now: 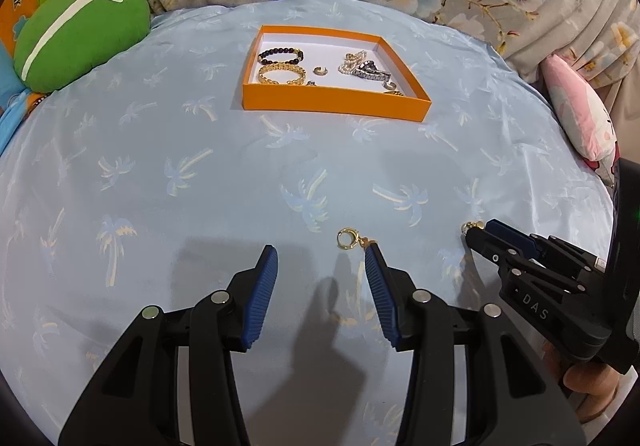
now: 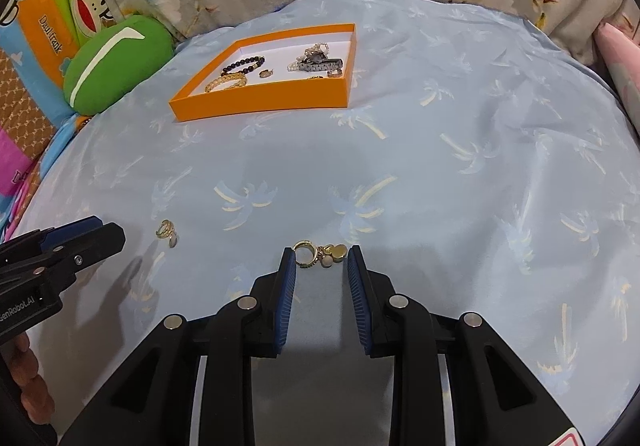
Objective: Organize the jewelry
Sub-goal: 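Grasp the pearl charm earring with the right tool while the left tool approaches a heart charm earring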
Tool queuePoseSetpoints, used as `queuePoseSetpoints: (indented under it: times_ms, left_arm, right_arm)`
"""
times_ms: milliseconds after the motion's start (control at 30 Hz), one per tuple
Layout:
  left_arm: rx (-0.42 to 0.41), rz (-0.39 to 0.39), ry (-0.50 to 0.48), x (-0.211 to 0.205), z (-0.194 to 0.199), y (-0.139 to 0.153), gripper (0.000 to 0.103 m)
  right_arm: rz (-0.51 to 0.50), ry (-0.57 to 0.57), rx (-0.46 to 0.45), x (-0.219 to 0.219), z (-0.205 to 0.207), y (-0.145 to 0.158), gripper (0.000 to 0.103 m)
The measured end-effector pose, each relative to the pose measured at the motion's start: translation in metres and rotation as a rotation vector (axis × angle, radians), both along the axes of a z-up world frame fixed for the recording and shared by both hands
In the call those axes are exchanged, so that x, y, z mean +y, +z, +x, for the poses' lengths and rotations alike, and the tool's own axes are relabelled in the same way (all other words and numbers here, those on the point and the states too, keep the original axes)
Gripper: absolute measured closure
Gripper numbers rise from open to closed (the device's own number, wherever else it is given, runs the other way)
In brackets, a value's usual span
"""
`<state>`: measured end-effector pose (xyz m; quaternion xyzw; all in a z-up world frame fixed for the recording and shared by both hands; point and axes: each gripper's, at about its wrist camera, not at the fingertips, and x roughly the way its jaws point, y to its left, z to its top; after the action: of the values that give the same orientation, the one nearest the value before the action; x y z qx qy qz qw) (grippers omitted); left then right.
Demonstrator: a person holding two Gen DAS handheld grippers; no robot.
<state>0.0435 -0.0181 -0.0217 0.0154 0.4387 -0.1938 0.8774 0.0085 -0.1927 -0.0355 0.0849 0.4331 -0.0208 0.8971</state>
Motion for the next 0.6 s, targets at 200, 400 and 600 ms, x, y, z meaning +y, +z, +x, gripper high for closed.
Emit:
queuePoseSetpoints:
  times_ms: [200,400,600]
  left_arm:
    - [0.006,0.0,0.003,0.001,0.0,-0.002,0.059]
    - [0.017,-0.001,0.007,0.002,0.003,-0.005,0.059]
    - [0.025,-0.002,0.0,-0.001,0.004,-0.007,0.059]
  right_arm:
    - [-0.009,-0.009,-0.005,0.003,0.007,-0.001,0.081]
    - [0.02,-0.034,0.0,-0.005,0.008,-0.001,0.102]
    - [0.058,-0.028,-0.009,-0.009,0.006,0.002,0.103]
